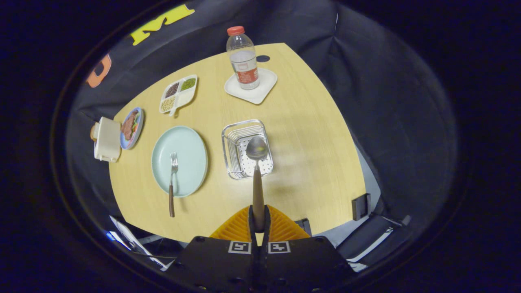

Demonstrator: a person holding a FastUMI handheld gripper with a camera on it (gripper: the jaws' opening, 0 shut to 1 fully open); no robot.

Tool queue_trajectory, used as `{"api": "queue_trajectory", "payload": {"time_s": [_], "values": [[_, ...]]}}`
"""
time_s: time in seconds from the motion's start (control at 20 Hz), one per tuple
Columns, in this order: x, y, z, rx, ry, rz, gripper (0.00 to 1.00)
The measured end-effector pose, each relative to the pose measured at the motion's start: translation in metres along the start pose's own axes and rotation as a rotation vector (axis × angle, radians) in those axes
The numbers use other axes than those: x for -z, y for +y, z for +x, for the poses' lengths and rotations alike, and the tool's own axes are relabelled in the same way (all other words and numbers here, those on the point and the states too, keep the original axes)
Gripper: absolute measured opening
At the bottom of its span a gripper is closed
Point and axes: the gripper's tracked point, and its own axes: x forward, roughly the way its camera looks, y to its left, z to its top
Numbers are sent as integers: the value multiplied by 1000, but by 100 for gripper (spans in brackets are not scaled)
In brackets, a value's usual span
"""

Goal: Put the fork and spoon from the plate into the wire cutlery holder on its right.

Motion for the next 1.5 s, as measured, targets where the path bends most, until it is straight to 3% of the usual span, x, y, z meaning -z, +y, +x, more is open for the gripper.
{"api": "queue_trajectory", "payload": {"time_s": [0.2, 0.4, 0.45, 0.65, 0.85, 1.15, 1.5], "values": [[-9, 8, 7, 12, 3, -2, 2], [-14, 15, 3, 29, -25, -38, 15], [-17, 15, -1, 43, -45, -41, 40], [-36, 21, -28, 99, -163, -87, 75], [-47, 44, -61, 104, -291, -133, 96], [-45, 91, -87, 64, -422, -195, 97], [-10, 137, -98, -34, -467, -197, 97]]}}
